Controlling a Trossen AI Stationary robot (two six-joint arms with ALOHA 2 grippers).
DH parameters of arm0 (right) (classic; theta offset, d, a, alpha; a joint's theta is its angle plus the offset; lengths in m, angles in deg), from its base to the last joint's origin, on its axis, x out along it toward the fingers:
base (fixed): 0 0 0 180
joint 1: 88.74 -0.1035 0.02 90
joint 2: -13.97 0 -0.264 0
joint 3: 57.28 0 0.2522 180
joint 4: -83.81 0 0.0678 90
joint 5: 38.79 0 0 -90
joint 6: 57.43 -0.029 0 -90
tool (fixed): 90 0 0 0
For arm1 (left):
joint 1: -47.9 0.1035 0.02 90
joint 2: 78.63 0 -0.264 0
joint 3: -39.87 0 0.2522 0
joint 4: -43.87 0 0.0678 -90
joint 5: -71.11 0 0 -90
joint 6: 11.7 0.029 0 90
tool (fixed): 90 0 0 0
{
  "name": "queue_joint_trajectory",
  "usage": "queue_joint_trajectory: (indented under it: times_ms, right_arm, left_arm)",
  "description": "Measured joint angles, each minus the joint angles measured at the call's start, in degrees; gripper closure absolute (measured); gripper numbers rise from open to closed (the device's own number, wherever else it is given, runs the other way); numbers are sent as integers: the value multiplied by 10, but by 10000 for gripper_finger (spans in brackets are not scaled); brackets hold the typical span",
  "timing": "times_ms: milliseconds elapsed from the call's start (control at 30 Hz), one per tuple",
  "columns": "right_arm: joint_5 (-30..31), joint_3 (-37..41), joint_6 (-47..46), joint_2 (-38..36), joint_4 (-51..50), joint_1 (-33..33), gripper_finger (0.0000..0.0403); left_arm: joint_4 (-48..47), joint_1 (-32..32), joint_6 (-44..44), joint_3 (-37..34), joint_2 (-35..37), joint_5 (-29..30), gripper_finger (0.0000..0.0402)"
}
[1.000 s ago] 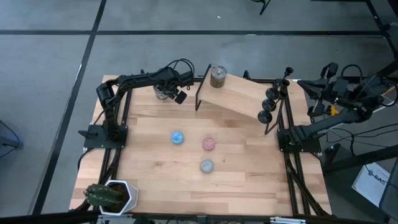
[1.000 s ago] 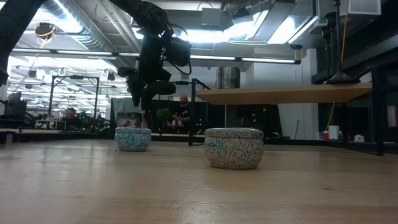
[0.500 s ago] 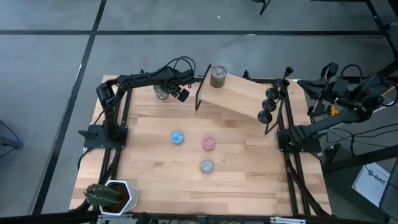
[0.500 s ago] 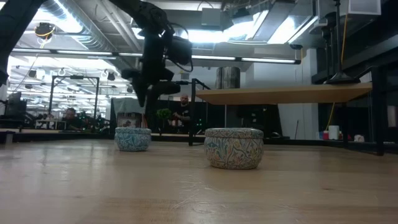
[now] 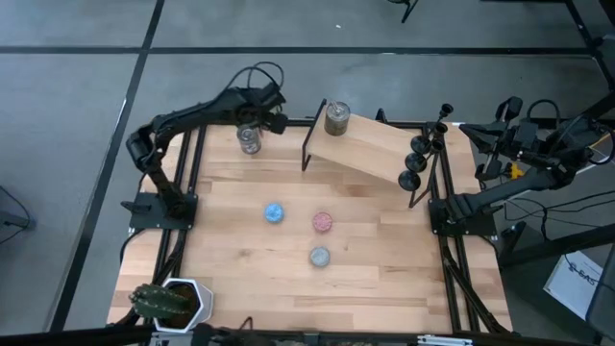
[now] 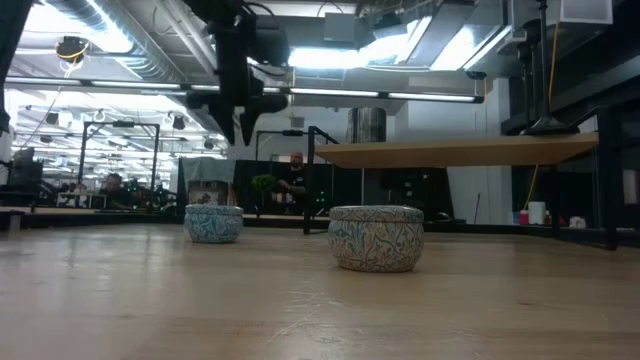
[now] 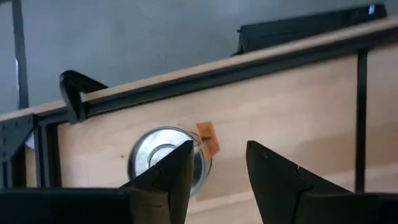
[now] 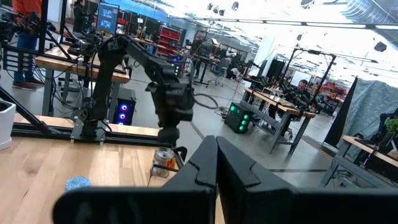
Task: Pick & Place candle stick holders
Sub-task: Align the silver scented candle with the other silver scented candle on the shelf
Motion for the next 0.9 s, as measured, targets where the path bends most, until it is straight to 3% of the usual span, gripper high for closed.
queue_joint_trajectory:
  times_ms: [200,500,733,900]
  right_arm:
    - [0,0,0,0,0,0,398]
    - [0,0,0,0,0,0,398]
    - [0,0,0,0,0,0,398]
    - [0,0,0,0,0,0,398]
  left_arm:
    - [-34,14,-13,0,-1,-41,258]
    - [-103,-16,-19,0,-31,-71,258]
    - [-197,-38,-26,-1,-39,-28,258]
    - [-186,-61,4,-20,-39,13,258]
